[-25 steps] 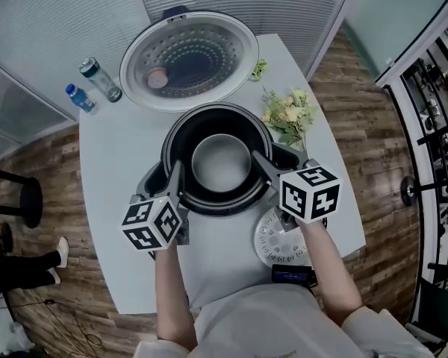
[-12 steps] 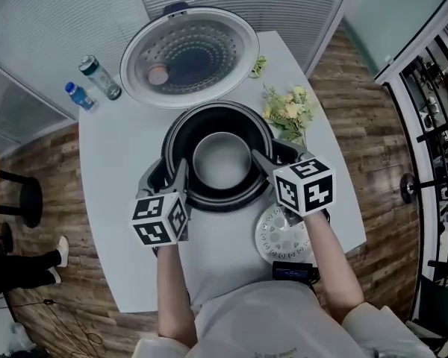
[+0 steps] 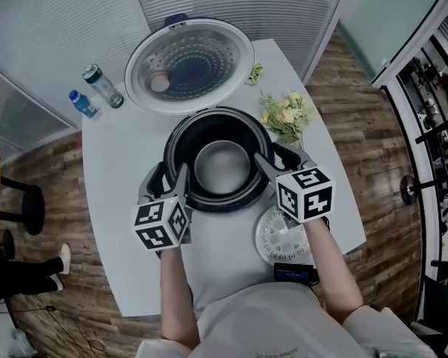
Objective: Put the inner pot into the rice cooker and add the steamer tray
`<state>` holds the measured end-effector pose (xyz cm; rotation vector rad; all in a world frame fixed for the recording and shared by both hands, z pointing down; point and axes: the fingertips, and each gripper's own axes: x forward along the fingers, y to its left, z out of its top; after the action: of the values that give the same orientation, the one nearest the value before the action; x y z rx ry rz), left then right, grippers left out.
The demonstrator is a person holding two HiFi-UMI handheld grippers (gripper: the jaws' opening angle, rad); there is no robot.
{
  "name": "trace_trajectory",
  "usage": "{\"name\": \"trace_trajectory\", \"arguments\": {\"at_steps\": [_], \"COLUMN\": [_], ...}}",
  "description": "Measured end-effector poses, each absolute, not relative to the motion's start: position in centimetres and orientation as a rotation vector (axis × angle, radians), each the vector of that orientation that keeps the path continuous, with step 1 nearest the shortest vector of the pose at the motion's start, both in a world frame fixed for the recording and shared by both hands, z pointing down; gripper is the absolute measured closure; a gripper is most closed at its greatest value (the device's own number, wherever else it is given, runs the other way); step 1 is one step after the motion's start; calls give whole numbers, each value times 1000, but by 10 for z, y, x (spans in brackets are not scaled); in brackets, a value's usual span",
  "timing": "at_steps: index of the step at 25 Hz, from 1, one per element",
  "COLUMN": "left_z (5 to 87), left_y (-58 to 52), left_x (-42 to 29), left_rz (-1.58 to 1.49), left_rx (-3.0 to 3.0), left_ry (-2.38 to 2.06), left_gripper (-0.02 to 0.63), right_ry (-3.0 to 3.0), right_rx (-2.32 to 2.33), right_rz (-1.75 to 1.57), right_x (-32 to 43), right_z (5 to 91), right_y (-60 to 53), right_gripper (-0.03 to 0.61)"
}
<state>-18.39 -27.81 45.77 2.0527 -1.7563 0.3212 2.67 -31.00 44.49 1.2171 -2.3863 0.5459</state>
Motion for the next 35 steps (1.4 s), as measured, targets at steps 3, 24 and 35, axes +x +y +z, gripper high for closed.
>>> {"name": "trace_trajectory", "arguments": {"at_steps": [3, 24, 35], "left_z": [453, 423, 409], "left_y": [-271, -173, -125], "left_x": [-182, -157, -145], "left_rz": [298, 94, 53], "left_rx": [2065, 2189, 2271], "left_ry": [-1746, -1638, -1575], "left_gripper": [394, 402, 460], "right_ry": [-2413, -2459, -2494], "right_rx": [1250, 1429, 1528], "right_rz": [581, 646, 565], "right_x": [28, 36, 40], "right_z": [439, 422, 403], "right_y": [-300, -184, -133], "right_gripper": [380, 394, 486]}}
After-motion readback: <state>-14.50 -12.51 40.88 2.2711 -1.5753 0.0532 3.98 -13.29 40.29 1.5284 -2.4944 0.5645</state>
